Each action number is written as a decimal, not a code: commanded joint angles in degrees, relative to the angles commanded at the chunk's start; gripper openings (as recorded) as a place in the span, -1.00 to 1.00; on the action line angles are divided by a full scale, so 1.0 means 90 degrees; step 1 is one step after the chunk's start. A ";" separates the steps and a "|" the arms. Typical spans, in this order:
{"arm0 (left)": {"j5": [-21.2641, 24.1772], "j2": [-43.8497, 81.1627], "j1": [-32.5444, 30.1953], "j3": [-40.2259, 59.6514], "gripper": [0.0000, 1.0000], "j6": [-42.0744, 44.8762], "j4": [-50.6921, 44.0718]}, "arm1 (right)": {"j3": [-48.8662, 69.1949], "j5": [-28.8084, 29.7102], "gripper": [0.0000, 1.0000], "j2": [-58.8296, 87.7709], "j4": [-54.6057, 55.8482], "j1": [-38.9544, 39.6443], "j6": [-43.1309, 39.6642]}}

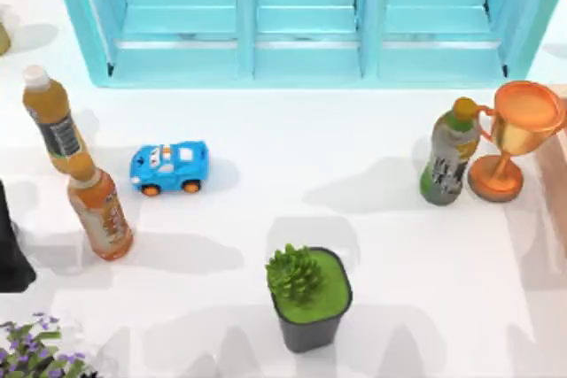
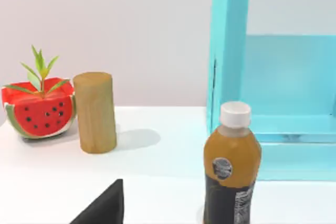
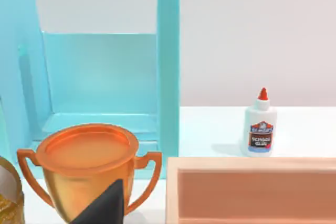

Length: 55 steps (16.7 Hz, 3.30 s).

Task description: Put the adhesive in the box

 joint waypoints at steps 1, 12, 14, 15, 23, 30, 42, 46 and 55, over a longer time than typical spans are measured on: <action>0.0000 0.0000 0.0000 0.0000 1.00 0.0000 0.0000 | 0.0000 0.0000 1.00 0.0000 0.0000 0.0000 0.0000; 0.0000 0.0000 0.0000 0.0000 1.00 0.0000 0.0000 | 0.2175 -0.0308 1.00 0.3628 0.1003 -0.0437 -0.0189; 0.0000 0.0000 0.0000 0.0000 1.00 0.0000 0.0000 | 0.2821 -0.0395 1.00 0.4977 0.1288 -0.0552 -0.0247; 0.0000 0.0000 0.0000 0.0000 1.00 0.0000 0.0000 | 0.3144 -0.0436 1.00 0.5680 0.1430 -0.0609 -0.0276; 0.0000 0.0000 0.0000 0.0000 1.00 0.0000 0.0000 | 0.5657 -0.0783 1.00 1.0970 0.2559 -0.1108 -0.0499; 0.0000 0.0000 0.0000 0.0000 1.00 0.0000 0.0000 | 0.6983 -0.0970 1.00 1.3325 0.3179 -0.1370 -0.0625; 0.0000 0.0000 0.0000 0.0000 1.00 0.0000 0.0000 | 0.7630 -0.0998 1.00 1.3506 0.2644 -0.1398 -0.0642; 0.0000 0.0000 0.0000 0.0000 1.00 0.0000 0.0000 | 0.8472 -0.1046 1.00 1.3991 0.2292 -0.1463 -0.0682; 0.0000 0.0000 0.0000 0.0000 1.00 0.0000 0.0000 | 0.9912 -0.0794 1.00 1.5773 0.2649 -0.1201 -0.0555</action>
